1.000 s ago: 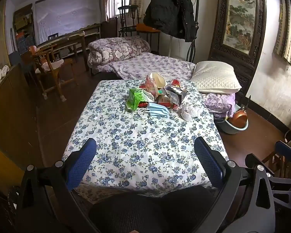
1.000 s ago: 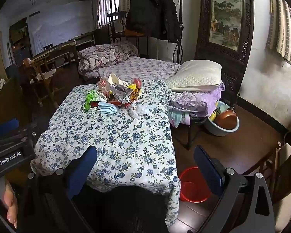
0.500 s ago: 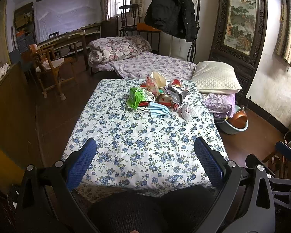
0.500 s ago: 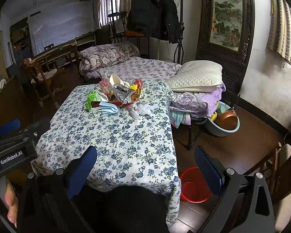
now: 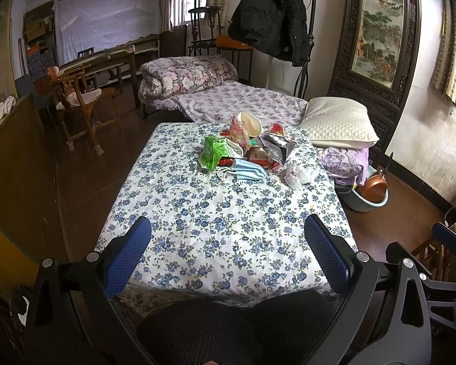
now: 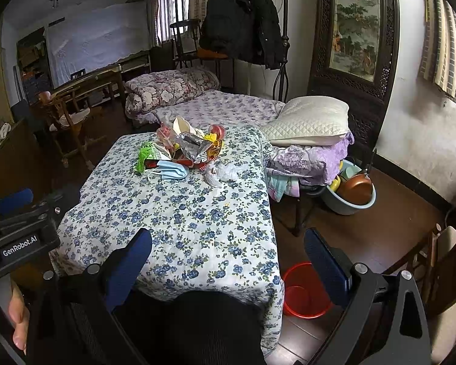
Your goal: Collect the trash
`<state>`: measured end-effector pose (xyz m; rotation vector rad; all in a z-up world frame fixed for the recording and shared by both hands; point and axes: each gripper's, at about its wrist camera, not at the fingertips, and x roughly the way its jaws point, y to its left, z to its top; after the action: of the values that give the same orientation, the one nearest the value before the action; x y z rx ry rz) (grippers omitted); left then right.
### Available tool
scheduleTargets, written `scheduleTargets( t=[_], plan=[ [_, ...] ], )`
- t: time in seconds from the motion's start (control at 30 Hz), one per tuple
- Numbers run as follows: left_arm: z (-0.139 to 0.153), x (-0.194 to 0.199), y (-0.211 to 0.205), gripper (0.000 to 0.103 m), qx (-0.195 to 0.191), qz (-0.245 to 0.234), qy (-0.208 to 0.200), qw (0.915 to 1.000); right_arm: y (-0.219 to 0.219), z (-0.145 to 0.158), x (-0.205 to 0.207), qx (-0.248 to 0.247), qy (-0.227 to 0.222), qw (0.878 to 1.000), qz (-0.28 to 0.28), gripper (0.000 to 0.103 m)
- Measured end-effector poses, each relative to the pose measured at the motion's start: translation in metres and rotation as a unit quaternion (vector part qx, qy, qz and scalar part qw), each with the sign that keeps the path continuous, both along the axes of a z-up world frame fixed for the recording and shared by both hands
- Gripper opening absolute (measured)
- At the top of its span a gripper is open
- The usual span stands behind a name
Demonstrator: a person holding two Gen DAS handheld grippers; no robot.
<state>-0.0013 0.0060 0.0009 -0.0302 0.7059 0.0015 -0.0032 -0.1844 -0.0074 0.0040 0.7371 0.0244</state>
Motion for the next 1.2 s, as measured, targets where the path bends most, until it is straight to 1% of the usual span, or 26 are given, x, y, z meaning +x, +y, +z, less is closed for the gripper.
scheduleTargets(
  t=[0.5, 0.6, 0.77, 1.2],
  plan=[
    [-0.0004, -0.0013, -0.0001, 0.096, -0.001, 0.000, -0.001, 1.0000, -0.0001, 0.0000, -0.0012, 0.000, -0.003, 1.000, 0.000, 0.097],
    [-0.0004, -0.0009, 0.0003, 0.096, -0.001, 0.000, -0.001, 1.0000, 0.0022, 0.0070, -0.0027, 0.001, -0.006, 1.000, 0.002, 0.097],
    [-0.0013, -0.0015, 0.0001, 0.096, -0.001, 0.000, -0.001, 1.0000, 0.0029, 0.0085, -0.0028, 0.001, -0.007, 1.000, 0.002, 0.097],
    [-0.0032, -0.0026, -0.0031, 0.096, -0.003, 0.000, 0.003, 1.0000, 0.0031, 0.0070, -0.0032, 0.001, -0.008, 1.000, 0.002, 0.097]
  ],
)
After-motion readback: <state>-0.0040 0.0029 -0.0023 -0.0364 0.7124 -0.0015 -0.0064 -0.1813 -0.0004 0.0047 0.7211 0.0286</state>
